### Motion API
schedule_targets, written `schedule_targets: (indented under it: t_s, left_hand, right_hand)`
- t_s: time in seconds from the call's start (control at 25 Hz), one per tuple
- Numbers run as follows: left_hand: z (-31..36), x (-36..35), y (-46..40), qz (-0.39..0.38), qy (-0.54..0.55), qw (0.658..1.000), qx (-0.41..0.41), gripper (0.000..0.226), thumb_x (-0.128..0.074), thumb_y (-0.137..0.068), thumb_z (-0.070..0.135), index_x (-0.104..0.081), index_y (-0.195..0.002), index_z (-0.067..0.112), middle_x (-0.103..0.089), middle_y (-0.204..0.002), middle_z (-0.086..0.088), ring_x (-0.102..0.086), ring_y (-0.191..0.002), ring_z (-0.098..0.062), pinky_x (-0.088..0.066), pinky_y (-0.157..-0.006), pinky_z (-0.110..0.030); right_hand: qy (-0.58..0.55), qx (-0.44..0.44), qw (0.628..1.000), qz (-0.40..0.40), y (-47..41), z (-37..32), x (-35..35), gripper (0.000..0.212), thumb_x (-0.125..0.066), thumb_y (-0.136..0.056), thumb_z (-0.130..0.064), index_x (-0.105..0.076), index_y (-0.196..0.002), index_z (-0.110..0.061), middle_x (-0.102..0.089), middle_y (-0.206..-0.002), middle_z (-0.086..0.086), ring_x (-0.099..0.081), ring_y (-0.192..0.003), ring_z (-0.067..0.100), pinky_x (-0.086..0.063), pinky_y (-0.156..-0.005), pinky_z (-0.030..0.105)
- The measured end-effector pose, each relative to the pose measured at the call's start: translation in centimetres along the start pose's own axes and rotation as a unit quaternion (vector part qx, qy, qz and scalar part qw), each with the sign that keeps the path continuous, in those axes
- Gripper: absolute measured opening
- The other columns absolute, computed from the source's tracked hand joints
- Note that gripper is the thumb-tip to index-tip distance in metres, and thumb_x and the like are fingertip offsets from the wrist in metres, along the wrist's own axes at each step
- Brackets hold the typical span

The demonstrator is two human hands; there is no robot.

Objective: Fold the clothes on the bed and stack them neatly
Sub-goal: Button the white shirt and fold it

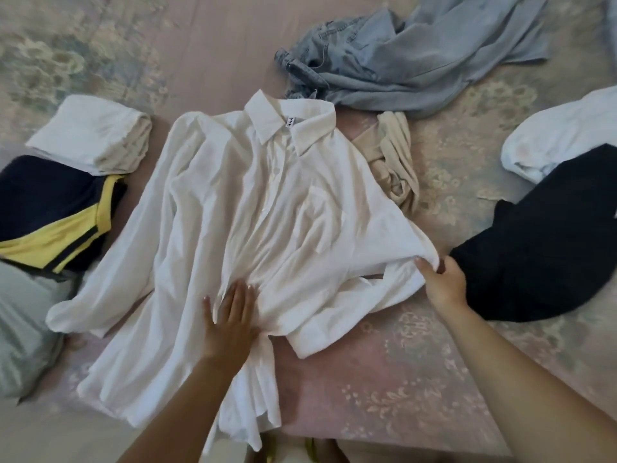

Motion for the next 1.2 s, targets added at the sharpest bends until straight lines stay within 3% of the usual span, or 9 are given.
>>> schedule_targets:
  t_s: [0.2, 0.28, 0.36, 0.48, 0.6, 0.68, 0.76, 1.0, 1.2]
  left_hand:
    - [9.9, 3.6, -1.6, 0.132, 0.17, 0.962, -0.169, 0.046, -0.05, -0.089, 0.036, -0.069, -0.112, 0.001, -0.068, -0.119, -0.018, -0.064, -0.106, -0.032, -0.053, -0.089, -0.042]
    - [14.0, 2.3, -1.3, -0.014, 0.16, 0.962, -0.221, 0.06, -0.055, -0.09, 0.052, -0.066, -0.124, 0.003, -0.064, -0.125, -0.013, -0.06, -0.114, -0.029, -0.051, -0.096, -0.039]
    - [14.9, 0.6, -1.3, -0.145, 0.067, 0.968, -0.191, 0.064, -0.064, -0.089, 0.048, -0.058, -0.137, 0.005, -0.058, -0.138, -0.012, -0.056, -0.127, -0.029, -0.048, -0.107, -0.039]
    - [13.7, 2.3, -2.3, -0.071, 0.251, 0.965, -0.039, 0.026, -0.072, -0.076, -0.005, -0.073, -0.102, 0.001, -0.071, -0.102, -0.014, -0.069, -0.094, -0.03, -0.058, -0.082, -0.039]
    - [12.0, 0.3, -0.9, -0.147, 0.648, 0.677, 0.316, 0.019, -0.049, -0.1, 0.003, -0.067, -0.098, 0.003, -0.067, -0.091, -0.014, -0.062, -0.083, -0.025, -0.049, -0.078, -0.038]
    - [14.2, 0.4, 1.4, -0.212, 0.767, 0.437, 0.42, 0.023, -0.044, -0.104, 0.012, -0.066, -0.111, 0.006, -0.069, -0.102, -0.014, -0.064, -0.094, -0.028, -0.051, -0.087, -0.043]
    - [16.2, 1.5, 2.9, -0.243, 0.822, 0.286, 0.429, 0.029, -0.041, -0.105, 0.009, -0.057, -0.126, -0.004, -0.066, -0.113, -0.021, -0.063, -0.106, -0.035, -0.047, -0.102, -0.053]
    - [17.6, 3.6, 6.7, -0.359, 0.669, 0.469, 0.451, 0.018, -0.062, -0.1, 0.012, -0.066, -0.109, -0.002, -0.071, -0.111, -0.022, -0.069, -0.098, -0.032, -0.059, -0.084, -0.038]
    - [24.6, 11.8, 6.7, -0.363, 0.75, 0.315, 0.454, 0.026, -0.059, -0.093, -0.014, -0.058, -0.116, -0.002, -0.065, -0.118, -0.02, -0.063, -0.112, -0.036, -0.057, -0.095, -0.045]
  right_hand:
    - [-0.052, -0.129, 0.986, -0.088, 2.8, 4.4, -4.9, 0.031, -0.064, -0.1, -0.024, -0.065, -0.107, 0.005, -0.066, -0.103, 0.018, -0.064, -0.103, 0.035, -0.046, -0.077, 0.036]
    - [-0.078, -0.145, 0.98, -0.112, 4.0, 5.3, -7.0, 0.02, -0.063, -0.1, -0.016, -0.068, -0.094, 0.002, -0.067, -0.087, 0.015, -0.065, -0.085, 0.03, -0.045, -0.062, 0.029]
    - [-0.133, -0.141, 0.972, -0.132, 4.5, 5.2, -7.4, 0.019, -0.061, -0.101, -0.013, -0.065, -0.088, 0.001, -0.063, -0.073, 0.013, -0.059, -0.062, 0.021, -0.043, -0.054, 0.026]
    - [-0.194, -0.129, 0.962, -0.142, 4.9, 5.4, -5.8, 0.022, -0.057, -0.104, -0.025, -0.066, -0.108, -0.005, -0.067, -0.098, 0.013, -0.066, -0.086, 0.019, -0.053, -0.079, 0.029]
    - [-0.095, -0.145, 0.978, -0.117, 6.2, 7.9, -3.6, 0.044, -0.048, -0.106, -0.041, -0.06, -0.132, -0.008, -0.061, -0.129, 0.018, -0.057, -0.122, 0.036, -0.046, -0.103, 0.047]
    - [-0.142, -0.232, 0.943, -0.191, 8.9, 9.9, -4.4, 0.053, -0.046, -0.104, -0.051, -0.064, -0.129, -0.007, -0.066, -0.113, 0.015, -0.06, -0.106, 0.04, -0.054, -0.089, 0.045]
    - [-0.21, -0.308, 0.88, -0.294, 12.5, 10.4, -5.5, 0.056, -0.047, -0.101, -0.058, -0.069, -0.115, -0.009, -0.063, -0.09, 0.009, -0.056, -0.076, 0.026, -0.05, -0.06, 0.032]
    - [-0.268, -0.294, 0.847, -0.353, 15.6, 7.5, -1.0, 0.059, -0.051, -0.096, -0.063, -0.068, -0.12, -0.012, -0.07, -0.104, 0.013, -0.062, -0.08, 0.025, -0.051, -0.073, 0.033]
    - [-0.038, -0.171, 0.963, -0.206, 14.5, 5.9, 9.9, 0.031, -0.067, -0.098, -0.024, -0.066, -0.124, -0.009, -0.073, -0.111, 0.007, -0.068, -0.102, 0.025, -0.054, -0.095, 0.043]
Point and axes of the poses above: each hand's wrist, its own y-axis away from the middle knuckle, its own x-axis out of the back of the hand, z = x × y, the point moved 7 cm from there along -y, towards the middle knuckle
